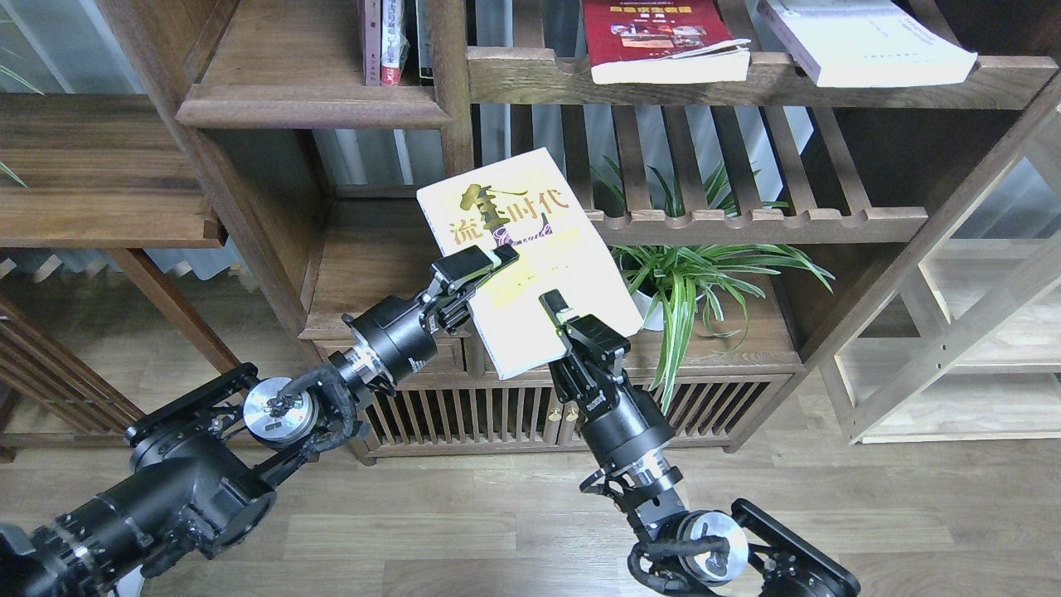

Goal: Organize books on shelf
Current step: 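Grip the paperback's edge with the left gripper alongside the right gripper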

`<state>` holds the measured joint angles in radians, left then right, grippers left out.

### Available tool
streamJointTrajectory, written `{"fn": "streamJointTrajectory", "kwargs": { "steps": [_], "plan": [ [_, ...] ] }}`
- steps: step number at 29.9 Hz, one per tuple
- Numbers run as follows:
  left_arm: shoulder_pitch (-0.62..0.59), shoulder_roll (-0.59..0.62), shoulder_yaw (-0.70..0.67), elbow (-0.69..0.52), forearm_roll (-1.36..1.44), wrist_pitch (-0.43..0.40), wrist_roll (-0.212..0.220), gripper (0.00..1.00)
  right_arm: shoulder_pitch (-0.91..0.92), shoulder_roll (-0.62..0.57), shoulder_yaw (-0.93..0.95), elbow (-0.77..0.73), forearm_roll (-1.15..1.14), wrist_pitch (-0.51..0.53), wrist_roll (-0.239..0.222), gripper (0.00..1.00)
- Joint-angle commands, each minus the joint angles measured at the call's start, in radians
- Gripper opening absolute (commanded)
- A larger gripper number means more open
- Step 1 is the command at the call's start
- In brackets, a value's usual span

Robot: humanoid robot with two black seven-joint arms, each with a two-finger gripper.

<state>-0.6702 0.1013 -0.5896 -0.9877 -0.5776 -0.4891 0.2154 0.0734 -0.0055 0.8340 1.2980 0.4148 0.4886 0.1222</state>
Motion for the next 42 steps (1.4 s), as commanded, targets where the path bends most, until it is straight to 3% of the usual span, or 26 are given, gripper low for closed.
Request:
{"fn": "streamJointTrajectory", "kwargs": {
  "steps": [1, 3, 7, 13, 16, 19, 20, 24, 26, 29, 42],
  "plan": [
    [0.000, 0.000, 0.001, 0.001, -0.001, 0.000, 0.001, 0.02, 0.002, -0.004, 0.005, 0.001, -0.005, 0.000, 0.002, 0.81],
    [0.000, 0.000, 0.001, 0.001, -0.001, 0.000, 0.001, 0.02, 0.002, -0.007, 0.008, 0.001, -0.005, 0.000, 0.002, 0.78],
    [0.000, 0.000, 0.001, 0.001, -0.001, 0.000, 0.002, 0.02, -0.001, -0.011, 0.011, 0.000, -0.005, 0.000, 0.004, 0.59],
    [0.000, 0.000, 0.001, 0.001, -0.001, 0.000, 0.002, 0.02, -0.004, -0.018, 0.013, -0.035, -0.007, 0.000, 0.004, 0.03],
    [0.001, 0.000, 0.002, 0.001, -0.001, 0.000, 0.002, 0.03, -0.004, -0.027, 0.005, -0.054, -0.008, 0.000, -0.001, 0.03],
    [0.001, -0.002, 0.002, 0.000, -0.001, 0.000, 0.002, 0.03, -0.006, -0.041, -0.003, -0.054, -0.008, 0.000, -0.001, 0.07],
    [0.001, -0.002, 0.002, 0.000, -0.001, 0.000, 0.002, 0.03, -0.004, -0.041, -0.004, -0.054, -0.010, 0.000, -0.001, 0.15],
    [0.001, -0.002, 0.002, 0.000, -0.001, 0.000, 0.001, 0.03, -0.003, -0.034, 0.004, -0.052, -0.057, 0.000, -0.003, 0.67],
    [0.001, 0.000, 0.002, 0.000, -0.001, 0.000, 0.002, 0.03, -0.003, -0.028, 0.004, -0.049, -0.082, 0.000, -0.003, 0.80],
    [0.001, 0.001, 0.001, 0.000, -0.001, 0.000, 0.002, 0.04, -0.001, -0.005, 0.007, -0.051, -0.091, 0.000, -0.003, 0.86],
    [0.001, 0.008, 0.001, 0.000, 0.002, 0.000, 0.002, 0.04, 0.000, 0.002, 0.014, -0.052, -0.097, 0.000, -0.003, 0.91]
  ]
}}
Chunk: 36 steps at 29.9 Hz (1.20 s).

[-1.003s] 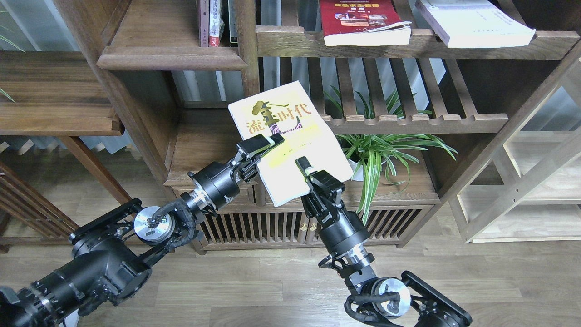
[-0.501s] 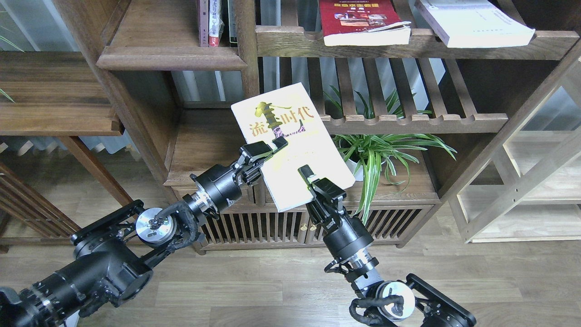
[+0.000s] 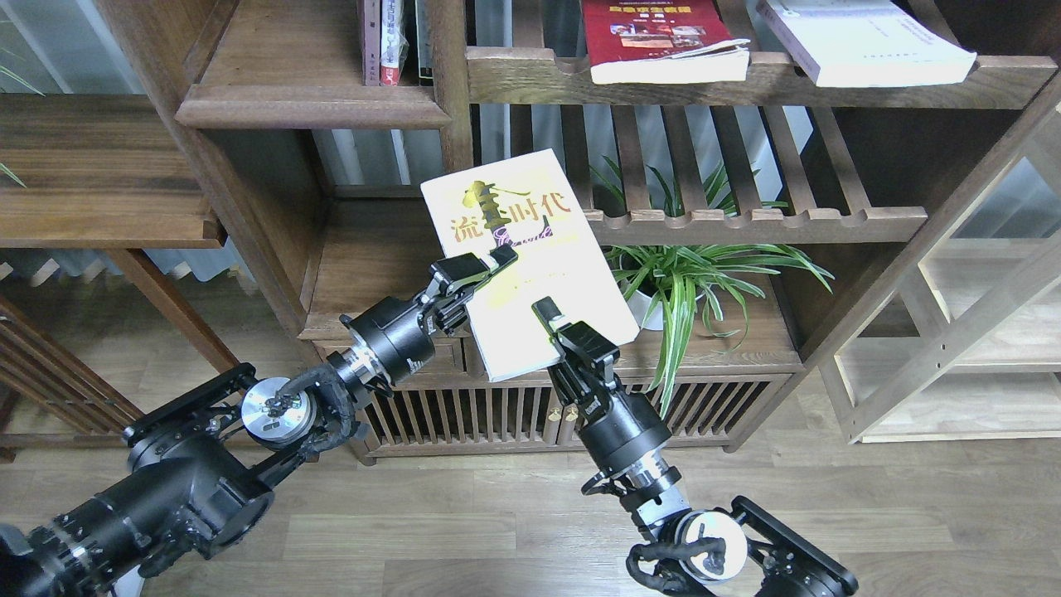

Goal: Organize books on shelf
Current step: 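Grip the paperback's edge with the left gripper alongside the right gripper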

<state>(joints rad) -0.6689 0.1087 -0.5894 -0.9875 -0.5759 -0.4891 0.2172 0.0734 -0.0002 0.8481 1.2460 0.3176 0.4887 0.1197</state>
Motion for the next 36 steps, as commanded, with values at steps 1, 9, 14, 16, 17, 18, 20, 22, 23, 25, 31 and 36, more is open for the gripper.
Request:
{"fn": "streamJointTrajectory", "kwargs": {
  "steps": [1, 9, 14, 16, 17, 18, 20, 22, 23, 25, 31, 36],
  "plan": [
    [0.000, 0.000, 0.002, 0.000, 0.002, 0.000, 0.001, 0.04, 0.000, -0.003, 0.000, 0.000, 0.000, 0.000, 0.000, 0.90],
    [0.000, 0.000, 0.002, 0.000, 0.004, 0.000, 0.001, 0.04, -0.001, -0.001, 0.032, -0.007, 0.005, 0.000, 0.002, 0.54],
    [0.002, -0.003, 0.003, 0.000, 0.004, 0.000, 0.001, 0.04, -0.004, -0.009, 0.034, -0.019, 0.003, 0.000, 0.000, 0.29],
    [0.002, -0.004, 0.003, -0.002, 0.004, 0.000, 0.001, 0.04, -0.004, -0.011, 0.034, -0.030, 0.003, 0.000, -0.002, 0.20],
    [0.000, -0.004, 0.003, -0.002, 0.004, 0.000, -0.001, 0.05, -0.004, -0.009, 0.034, -0.033, 0.003, 0.000, -0.002, 0.17],
    [0.002, -0.004, 0.003, -0.002, 0.007, 0.000, 0.001, 0.05, -0.004, -0.009, 0.034, -0.034, 0.003, 0.000, -0.002, 0.13],
    [0.002, -0.004, 0.003, -0.002, 0.010, 0.000, -0.001, 0.05, -0.003, -0.007, 0.032, -0.036, 0.003, 0.000, -0.003, 0.07],
    [0.002, -0.004, 0.003, -0.002, 0.010, 0.000, -0.001, 0.05, -0.003, -0.007, 0.031, -0.039, 0.003, 0.000, -0.003, 0.04],
    [0.002, -0.004, 0.003, -0.003, 0.010, 0.000, -0.001, 0.06, -0.003, -0.007, 0.031, -0.039, 0.003, 0.000, -0.003, 0.04],
    [0.002, -0.004, 0.003, -0.003, 0.010, 0.000, -0.001, 0.06, -0.003, -0.009, 0.031, -0.040, 0.003, 0.000, -0.003, 0.05],
    [0.002, -0.003, 0.003, -0.003, 0.010, 0.000, -0.001, 0.06, -0.003, -0.009, 0.031, -0.042, 0.001, 0.000, -0.008, 0.12],
    [0.008, -0.004, 0.003, -0.003, 0.010, 0.000, -0.001, 0.06, -0.003, -0.012, 0.032, -0.046, -0.002, 0.000, -0.008, 0.23]
  ]
}}
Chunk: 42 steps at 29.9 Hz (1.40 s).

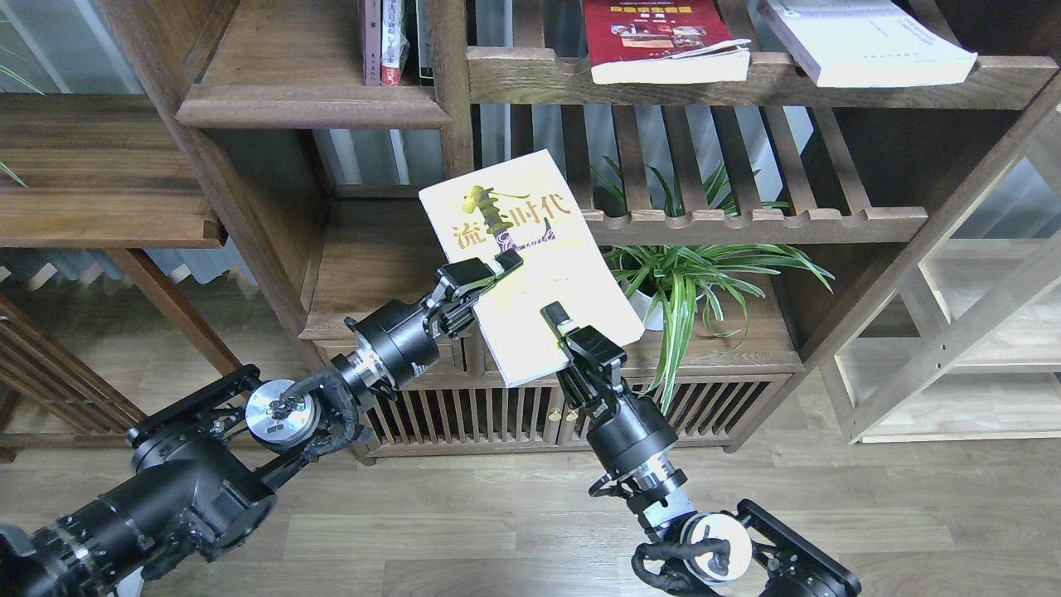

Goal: Organize books on shelf
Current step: 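Grip the paperback's edge with the left gripper alongside the right gripper, then release with the right gripper and swing the paperback up with the left gripper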

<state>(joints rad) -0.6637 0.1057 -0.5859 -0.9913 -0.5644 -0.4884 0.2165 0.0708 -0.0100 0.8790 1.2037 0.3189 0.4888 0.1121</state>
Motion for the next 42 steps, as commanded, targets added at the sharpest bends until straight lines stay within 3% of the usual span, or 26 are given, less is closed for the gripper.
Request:
{"fn": "streamJointTrajectory", "kwargs": {
  "steps": [1, 13, 17, 27, 35, 42],
  "plan": [
    [0.003, 0.000, 0.000, 0.000, -0.002, 0.000, 0.000, 0.06, 0.000, -0.004, 0.001, -0.006, -0.003, 0.000, 0.000, 0.25],
    [0.004, 0.002, 0.000, -0.012, 0.004, 0.000, 0.000, 0.06, 0.001, -0.002, 0.003, -0.006, -0.008, 0.000, -0.005, 0.49],
    [0.004, 0.008, 0.003, -0.013, 0.030, 0.000, 0.000, 0.07, 0.001, -0.002, 0.023, -0.006, -0.008, 0.000, -0.005, 0.63],
    [0.039, 0.089, 0.001, -0.021, 0.072, 0.000, 0.006, 0.07, 0.006, -0.002, 0.116, -0.007, -0.008, 0.000, -0.003, 0.71],
    [0.045, 0.173, 0.000, -0.038, 0.074, 0.000, -0.002, 0.07, 0.029, -0.002, 0.181, -0.038, -0.009, 0.000, -0.003, 0.72],
    [0.068, 0.311, 0.001, -0.208, 0.074, 0.000, 0.001, 0.06, 0.047, -0.004, 0.204, -0.081, -0.009, 0.000, -0.003, 0.72]
  ]
}}
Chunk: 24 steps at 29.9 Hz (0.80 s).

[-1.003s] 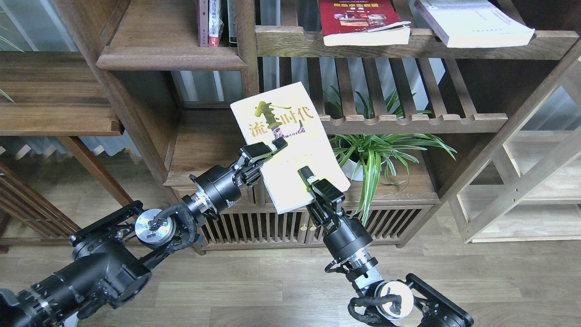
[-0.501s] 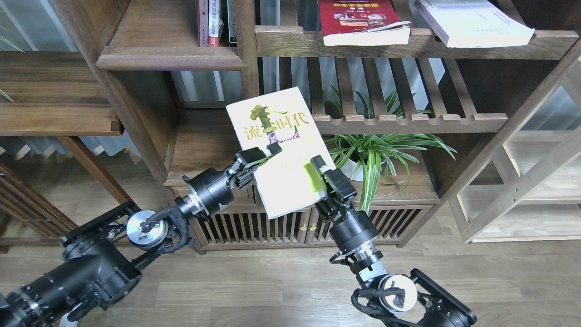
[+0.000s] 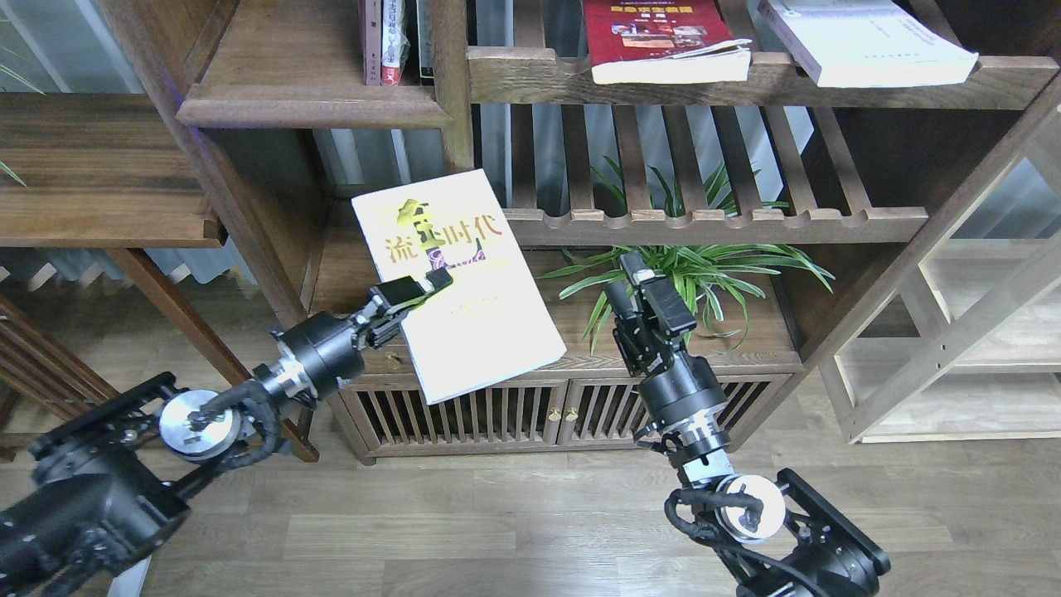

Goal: Organize books on shelf
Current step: 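Release with the right gripper and swing the paperback up with the left gripper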

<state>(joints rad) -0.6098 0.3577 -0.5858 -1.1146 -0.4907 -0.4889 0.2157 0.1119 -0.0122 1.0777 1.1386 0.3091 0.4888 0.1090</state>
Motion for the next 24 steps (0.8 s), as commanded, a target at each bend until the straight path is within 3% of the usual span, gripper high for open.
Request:
{"fn": "streamJointTrajectory", "kwargs": {
  "steps": [1, 10, 19, 24],
  "plan": [
    [0.019, 0.078, 0.001, -0.111, 0.000, 0.000, 0.002, 0.05, 0.008, -0.002, 0.005, -0.022, -0.001, 0.000, 0.000, 0.73],
    [0.080, 0.245, -0.072, -0.261, 0.154, 0.000, -0.019, 0.05, 0.094, 0.008, 0.004, -0.105, -0.001, 0.000, 0.001, 0.77],
    [0.297, 0.380, -0.538, -0.543, 0.362, 0.000, -0.022, 0.04, 0.115, 0.001, -0.004, -0.138, -0.002, 0.000, 0.000, 0.81],
    [0.314, 0.440, -0.730, -0.625, 0.434, 0.000, -0.016, 0.04, 0.135, 0.001, -0.012, -0.161, -0.004, 0.000, 0.000, 0.81]
  ]
}}
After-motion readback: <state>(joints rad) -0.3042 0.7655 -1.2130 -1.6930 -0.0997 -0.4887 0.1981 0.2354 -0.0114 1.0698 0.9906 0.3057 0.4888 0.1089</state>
